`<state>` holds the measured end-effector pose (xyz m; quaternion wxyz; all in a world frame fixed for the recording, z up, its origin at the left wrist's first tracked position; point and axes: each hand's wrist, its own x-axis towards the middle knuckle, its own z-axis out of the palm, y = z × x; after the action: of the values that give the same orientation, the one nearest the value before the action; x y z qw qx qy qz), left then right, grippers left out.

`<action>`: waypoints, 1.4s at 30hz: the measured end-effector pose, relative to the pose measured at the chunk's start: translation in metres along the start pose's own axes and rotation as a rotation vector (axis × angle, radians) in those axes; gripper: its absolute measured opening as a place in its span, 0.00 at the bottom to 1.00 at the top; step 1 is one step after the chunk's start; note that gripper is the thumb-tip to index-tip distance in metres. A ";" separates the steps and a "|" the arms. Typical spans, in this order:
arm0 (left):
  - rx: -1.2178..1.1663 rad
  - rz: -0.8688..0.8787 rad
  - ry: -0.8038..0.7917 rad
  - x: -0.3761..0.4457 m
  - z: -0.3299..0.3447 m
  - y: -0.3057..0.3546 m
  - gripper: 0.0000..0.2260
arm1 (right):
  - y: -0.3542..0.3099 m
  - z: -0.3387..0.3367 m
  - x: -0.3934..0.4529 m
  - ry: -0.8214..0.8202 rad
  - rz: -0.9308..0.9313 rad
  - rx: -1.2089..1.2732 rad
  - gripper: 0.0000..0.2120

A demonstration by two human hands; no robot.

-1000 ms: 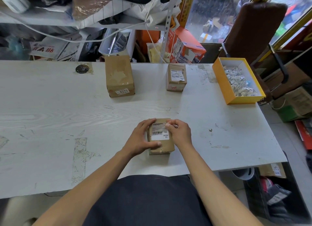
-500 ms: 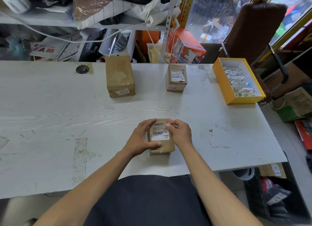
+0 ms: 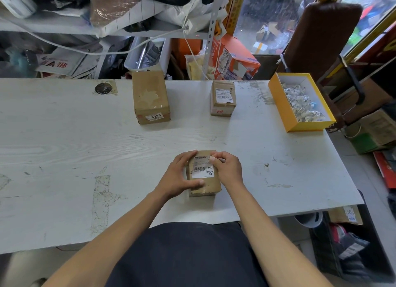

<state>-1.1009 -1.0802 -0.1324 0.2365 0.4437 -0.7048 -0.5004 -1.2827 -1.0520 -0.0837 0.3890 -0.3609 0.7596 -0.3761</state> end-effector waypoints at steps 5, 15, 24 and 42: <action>0.000 -0.004 -0.006 0.000 0.000 0.000 0.43 | -0.001 -0.001 -0.001 -0.001 0.001 0.000 0.08; -0.004 -0.004 -0.004 0.000 0.000 0.000 0.42 | -0.001 0.000 -0.001 0.000 -0.002 0.013 0.07; -0.002 -0.001 0.001 0.000 0.000 0.000 0.43 | -0.005 -0.002 -0.003 0.001 0.005 0.008 0.06; 0.004 0.006 0.000 0.001 -0.001 -0.001 0.43 | -0.005 -0.002 -0.002 -0.006 -0.003 -0.024 0.08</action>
<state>-1.1006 -1.0812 -0.1328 0.2373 0.4421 -0.7073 -0.4979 -1.2820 -1.0519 -0.0776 0.3865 -0.3677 0.7624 -0.3663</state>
